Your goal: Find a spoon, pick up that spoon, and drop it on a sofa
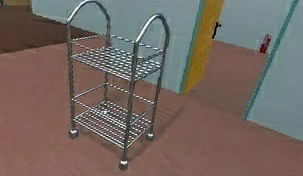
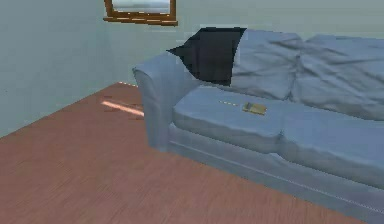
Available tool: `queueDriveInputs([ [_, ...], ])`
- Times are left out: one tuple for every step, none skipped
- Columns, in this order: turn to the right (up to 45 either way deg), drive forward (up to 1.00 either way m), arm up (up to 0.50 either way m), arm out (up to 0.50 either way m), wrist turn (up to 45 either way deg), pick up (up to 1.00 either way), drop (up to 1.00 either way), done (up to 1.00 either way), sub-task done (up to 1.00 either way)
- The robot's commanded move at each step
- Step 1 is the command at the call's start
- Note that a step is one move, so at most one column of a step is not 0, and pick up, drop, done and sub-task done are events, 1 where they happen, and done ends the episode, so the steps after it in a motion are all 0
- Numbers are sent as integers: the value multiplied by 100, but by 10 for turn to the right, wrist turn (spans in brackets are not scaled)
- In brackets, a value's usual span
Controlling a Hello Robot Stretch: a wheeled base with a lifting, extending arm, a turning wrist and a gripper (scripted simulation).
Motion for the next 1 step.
queueDriveInputs([
  [0, 55, 0, 0, 0, 0, 0, 0, 0],
])
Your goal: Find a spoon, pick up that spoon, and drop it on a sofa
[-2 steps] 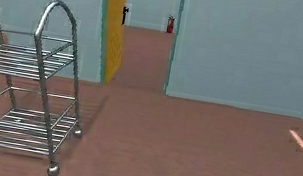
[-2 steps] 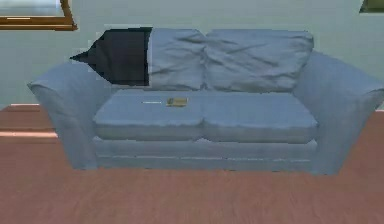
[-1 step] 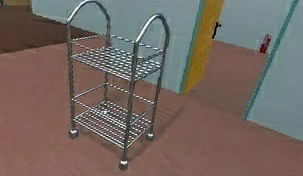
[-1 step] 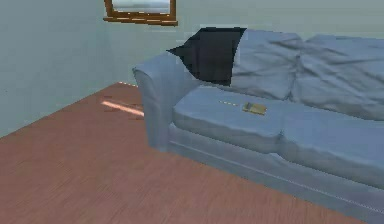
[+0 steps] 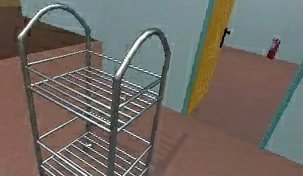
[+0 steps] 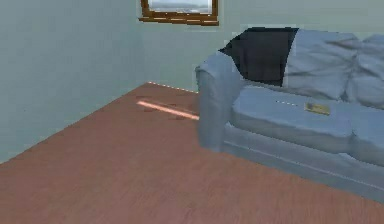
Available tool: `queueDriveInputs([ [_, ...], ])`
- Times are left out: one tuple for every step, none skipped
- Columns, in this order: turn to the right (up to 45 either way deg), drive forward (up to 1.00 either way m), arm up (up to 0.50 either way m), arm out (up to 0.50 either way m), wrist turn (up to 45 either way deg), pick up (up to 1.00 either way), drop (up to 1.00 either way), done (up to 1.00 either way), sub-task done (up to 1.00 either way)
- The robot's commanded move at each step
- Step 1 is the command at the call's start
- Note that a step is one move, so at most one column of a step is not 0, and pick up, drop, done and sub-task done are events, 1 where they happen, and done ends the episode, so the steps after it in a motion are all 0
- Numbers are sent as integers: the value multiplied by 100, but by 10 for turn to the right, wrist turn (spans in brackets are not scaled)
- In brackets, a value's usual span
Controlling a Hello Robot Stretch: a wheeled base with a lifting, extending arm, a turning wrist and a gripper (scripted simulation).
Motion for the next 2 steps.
queueDriveInputs([
  [-450, 0, 0, 0, 0, 0, 0, 0, 0],
  [-450, 0, 0, 0, 0, 0, 0, 0, 0],
])
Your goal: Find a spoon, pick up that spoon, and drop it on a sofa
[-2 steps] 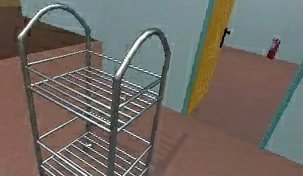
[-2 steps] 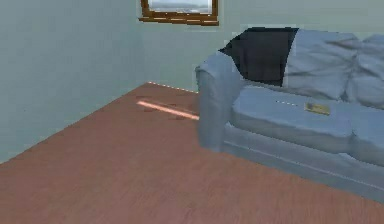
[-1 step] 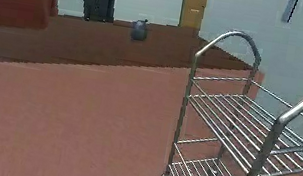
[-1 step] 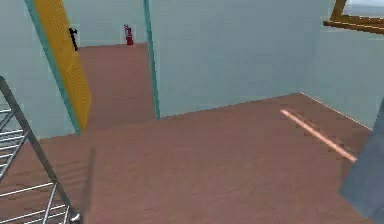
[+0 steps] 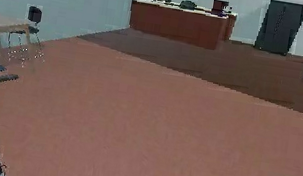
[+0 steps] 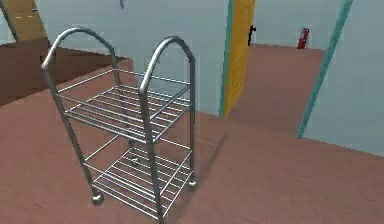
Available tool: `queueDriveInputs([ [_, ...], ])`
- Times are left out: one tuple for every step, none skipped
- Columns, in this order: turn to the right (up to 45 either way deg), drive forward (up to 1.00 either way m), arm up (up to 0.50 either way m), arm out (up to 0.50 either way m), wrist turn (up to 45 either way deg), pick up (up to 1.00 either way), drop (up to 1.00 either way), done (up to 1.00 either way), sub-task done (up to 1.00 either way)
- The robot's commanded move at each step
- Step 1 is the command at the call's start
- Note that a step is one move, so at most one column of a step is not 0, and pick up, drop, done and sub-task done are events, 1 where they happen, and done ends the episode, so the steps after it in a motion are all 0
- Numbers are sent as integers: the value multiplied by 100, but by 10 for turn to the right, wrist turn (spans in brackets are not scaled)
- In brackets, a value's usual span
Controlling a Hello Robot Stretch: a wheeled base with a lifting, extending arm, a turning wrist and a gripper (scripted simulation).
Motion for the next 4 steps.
queueDriveInputs([
  [-330, 0, 0, 0, 0, 0, 0, 0, 0],
  [0, 20, 0, 0, 0, 0, 0, 0, 0],
  [450, 0, 0, 0, 0, 0, 0, 0, 0],
  [90, 0, 0, 0, 0, 0, 0, 0, 0],
])
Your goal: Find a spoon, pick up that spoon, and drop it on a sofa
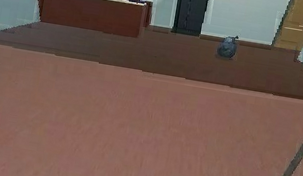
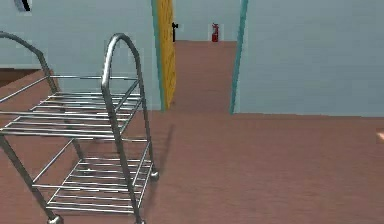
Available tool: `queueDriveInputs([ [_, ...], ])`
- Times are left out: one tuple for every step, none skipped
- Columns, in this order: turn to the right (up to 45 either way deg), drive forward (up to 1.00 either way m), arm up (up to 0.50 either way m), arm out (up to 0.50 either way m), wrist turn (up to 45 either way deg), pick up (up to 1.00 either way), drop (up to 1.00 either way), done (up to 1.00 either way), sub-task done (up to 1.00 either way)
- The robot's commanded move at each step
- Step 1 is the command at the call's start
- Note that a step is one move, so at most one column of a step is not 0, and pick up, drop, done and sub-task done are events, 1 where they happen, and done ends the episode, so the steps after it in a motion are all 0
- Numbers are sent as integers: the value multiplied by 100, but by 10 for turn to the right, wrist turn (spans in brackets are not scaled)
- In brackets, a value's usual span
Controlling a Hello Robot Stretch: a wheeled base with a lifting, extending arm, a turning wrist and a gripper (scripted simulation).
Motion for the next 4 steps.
queueDriveInputs([
  [0, 100, 0, 0, 0, 0, 0, 0, 0],
  [0, 100, 0, 0, 0, 0, 0, 0, 0],
  [0, 100, 0, 0, 0, 0, 0, 0, 0],
  [0, 100, 0, 0, 0, 0, 0, 0, 0],
])
